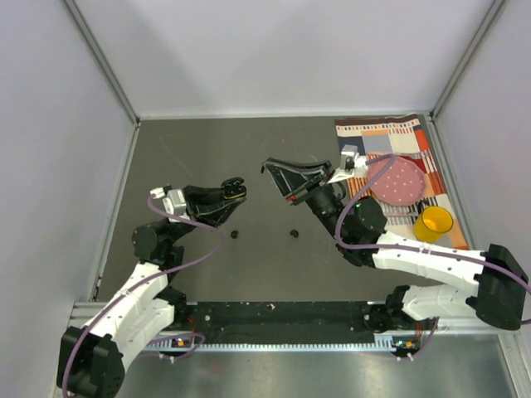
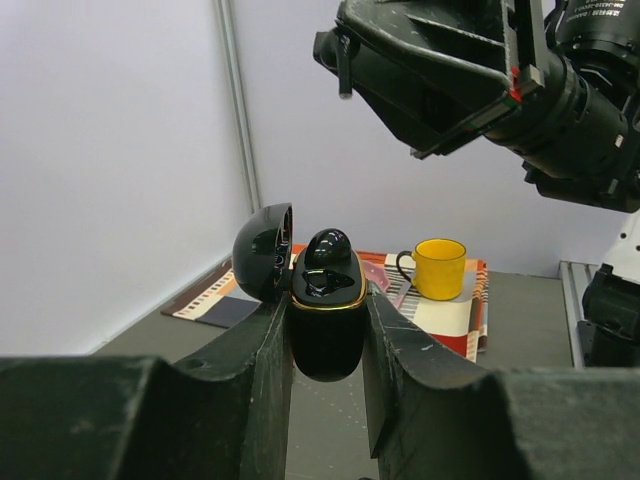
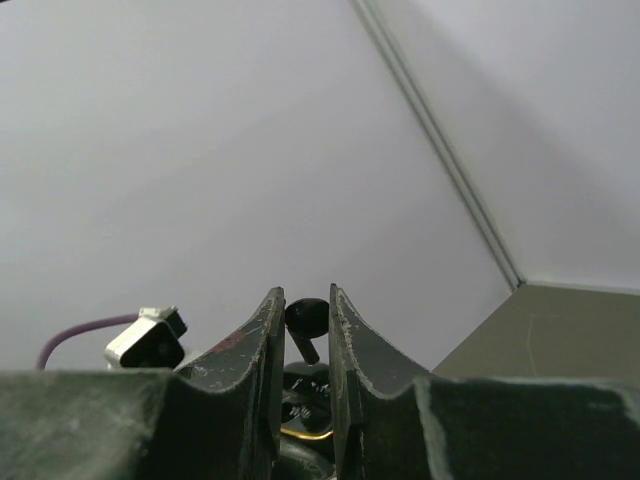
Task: Insert the wireless bluetooth earbuds into the charging case
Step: Place the earbud in the charging case.
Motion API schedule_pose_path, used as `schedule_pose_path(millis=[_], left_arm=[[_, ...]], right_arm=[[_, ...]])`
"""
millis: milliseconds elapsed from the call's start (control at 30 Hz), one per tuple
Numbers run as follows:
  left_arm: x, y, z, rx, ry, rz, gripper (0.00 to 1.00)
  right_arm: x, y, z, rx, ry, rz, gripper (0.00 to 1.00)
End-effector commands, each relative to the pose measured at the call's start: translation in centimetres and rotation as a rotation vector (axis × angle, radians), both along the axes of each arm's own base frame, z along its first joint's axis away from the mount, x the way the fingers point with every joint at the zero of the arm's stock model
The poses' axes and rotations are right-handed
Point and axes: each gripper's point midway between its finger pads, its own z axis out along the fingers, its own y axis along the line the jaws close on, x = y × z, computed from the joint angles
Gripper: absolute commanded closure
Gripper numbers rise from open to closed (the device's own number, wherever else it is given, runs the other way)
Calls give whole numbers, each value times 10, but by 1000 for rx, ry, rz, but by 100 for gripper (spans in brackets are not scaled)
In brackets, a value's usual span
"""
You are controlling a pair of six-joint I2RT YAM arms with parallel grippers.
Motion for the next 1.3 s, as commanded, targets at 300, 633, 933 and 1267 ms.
schedule_pose_path(millis=[300,633,933,1267], left_arm=[[2,1,30,-41,-168,98,100],[2,-2,31,-26,-201,134,100],[1,0,34,-35,-209,155,100],[1,-1,34,-45,-200,154,100]], right_arm=[[-34,34,27,22,-80,126,100],[-31,58,9,-44,-43,114,100],[-28,66,1,-68,-25,110,100],[-28,75,-9,-102,-25,121,100]])
